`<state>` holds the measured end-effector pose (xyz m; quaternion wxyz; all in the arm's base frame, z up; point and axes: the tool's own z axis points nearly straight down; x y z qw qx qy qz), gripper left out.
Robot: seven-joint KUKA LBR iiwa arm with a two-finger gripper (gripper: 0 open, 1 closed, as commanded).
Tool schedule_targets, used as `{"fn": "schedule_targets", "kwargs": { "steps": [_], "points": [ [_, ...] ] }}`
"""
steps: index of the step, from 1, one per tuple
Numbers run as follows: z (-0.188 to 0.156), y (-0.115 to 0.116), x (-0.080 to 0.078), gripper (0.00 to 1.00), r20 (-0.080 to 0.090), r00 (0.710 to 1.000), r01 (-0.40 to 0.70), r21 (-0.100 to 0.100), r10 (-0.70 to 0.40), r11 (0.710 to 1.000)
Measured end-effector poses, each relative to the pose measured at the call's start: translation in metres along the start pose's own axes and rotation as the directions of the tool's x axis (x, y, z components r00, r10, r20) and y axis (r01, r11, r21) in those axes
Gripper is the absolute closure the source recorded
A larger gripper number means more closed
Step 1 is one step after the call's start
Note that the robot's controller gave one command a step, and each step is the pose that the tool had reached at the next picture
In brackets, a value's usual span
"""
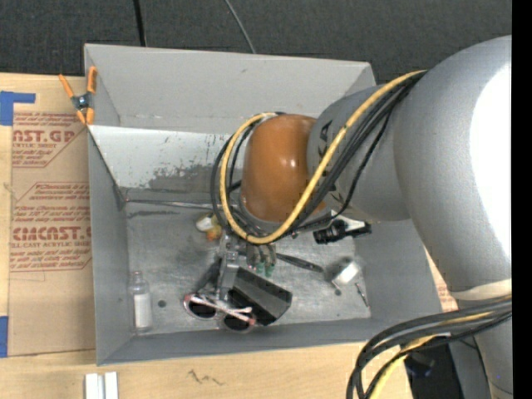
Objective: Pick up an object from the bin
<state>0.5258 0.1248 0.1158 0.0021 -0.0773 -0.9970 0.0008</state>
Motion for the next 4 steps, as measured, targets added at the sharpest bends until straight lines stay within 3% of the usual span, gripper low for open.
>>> {"fn": "schedule_targets", "kwargs": {
  "steps": [1, 2, 3, 4],
  "points": [
    [-0.06, 0.016, -0.013, 1.0, -0.002, 1.0, 0.013, 0.0, -0.013, 1.0],
    [-0.056, 0.015, -0.005, 1.0, 0.024, 0.999, 0.038, -0.011, -0.038, 0.999],
    [-0.057, 0.012, 0.004, 1.0, -0.011, 0.998, 0.057, 0.003, -0.057, 0.998],
    [-0.127, 0.022, 0.012, 1.0, -0.002, 0.996, 0.088, 0.001, -0.088, 0.996]
  ]
}}
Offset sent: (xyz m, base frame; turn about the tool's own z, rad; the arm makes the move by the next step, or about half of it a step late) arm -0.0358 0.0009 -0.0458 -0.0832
